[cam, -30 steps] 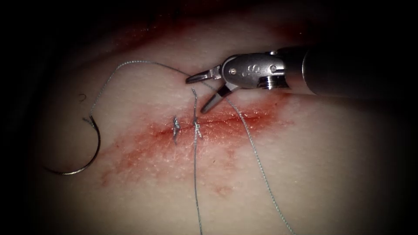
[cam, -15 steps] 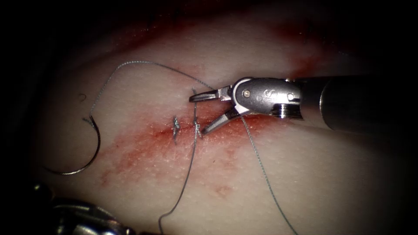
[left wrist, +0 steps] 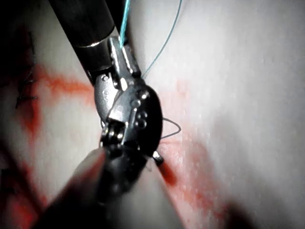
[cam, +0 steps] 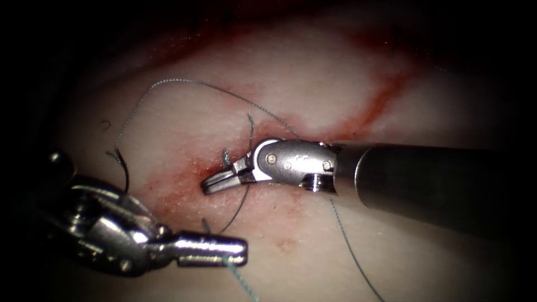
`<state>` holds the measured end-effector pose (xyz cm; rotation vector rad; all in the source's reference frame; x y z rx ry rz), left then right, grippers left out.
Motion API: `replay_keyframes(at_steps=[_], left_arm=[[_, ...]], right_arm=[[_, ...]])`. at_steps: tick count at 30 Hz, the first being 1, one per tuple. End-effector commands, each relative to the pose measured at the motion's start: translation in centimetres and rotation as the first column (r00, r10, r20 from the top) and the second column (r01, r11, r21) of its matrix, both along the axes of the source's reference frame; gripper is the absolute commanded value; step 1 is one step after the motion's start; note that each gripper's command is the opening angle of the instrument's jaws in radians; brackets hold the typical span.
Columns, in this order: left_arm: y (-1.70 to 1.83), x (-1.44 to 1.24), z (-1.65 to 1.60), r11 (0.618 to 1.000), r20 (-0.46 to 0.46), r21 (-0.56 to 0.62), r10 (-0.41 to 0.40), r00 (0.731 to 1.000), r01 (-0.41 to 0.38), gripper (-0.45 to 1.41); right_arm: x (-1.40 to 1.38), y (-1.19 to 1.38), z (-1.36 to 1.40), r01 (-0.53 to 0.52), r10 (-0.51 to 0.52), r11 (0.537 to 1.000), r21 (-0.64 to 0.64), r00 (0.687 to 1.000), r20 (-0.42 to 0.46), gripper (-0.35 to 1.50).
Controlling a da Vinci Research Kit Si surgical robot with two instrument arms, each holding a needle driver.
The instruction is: Wound Closure
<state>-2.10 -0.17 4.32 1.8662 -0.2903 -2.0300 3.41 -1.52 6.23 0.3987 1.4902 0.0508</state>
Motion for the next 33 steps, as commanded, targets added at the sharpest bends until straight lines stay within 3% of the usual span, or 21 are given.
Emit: replay_keyframes(at_steps=[1, 14, 23, 33], left_arm=[[0.03, -0.04, 0.07, 1.000, 0.014, -0.007, 0.013, 1.000, -0.013, -0.45], [0.40, 0.03, 0.13, 0.998, 0.068, -0.046, 0.045, 0.997, -0.042, -0.45], [0.73, 0.23, 0.59, 0.997, 0.075, -0.052, 0.061, 0.995, -0.057, -0.45], [0.67, 0.60, 1.09, 0.998, 0.041, -0.020, 0.056, 0.998, -0.056, -0.45]], right_arm=[[0.19, -0.10, 0.04, 0.016, -0.015, 1.000, 0.024, 0.999, -0.031, -0.35], [0.37, -0.25, -0.10, 0.080, -0.056, 0.990, 0.121, 0.981, -0.188, -0.35], [0.32, -0.31, -0.26, 0.126, -0.060, 0.974, 0.187, 0.944, -0.324, -0.35], [0.15, -0.22, -0.41, -0.093, 0.186, 0.949, 0.300, 0.936, -0.299, -0.35]])
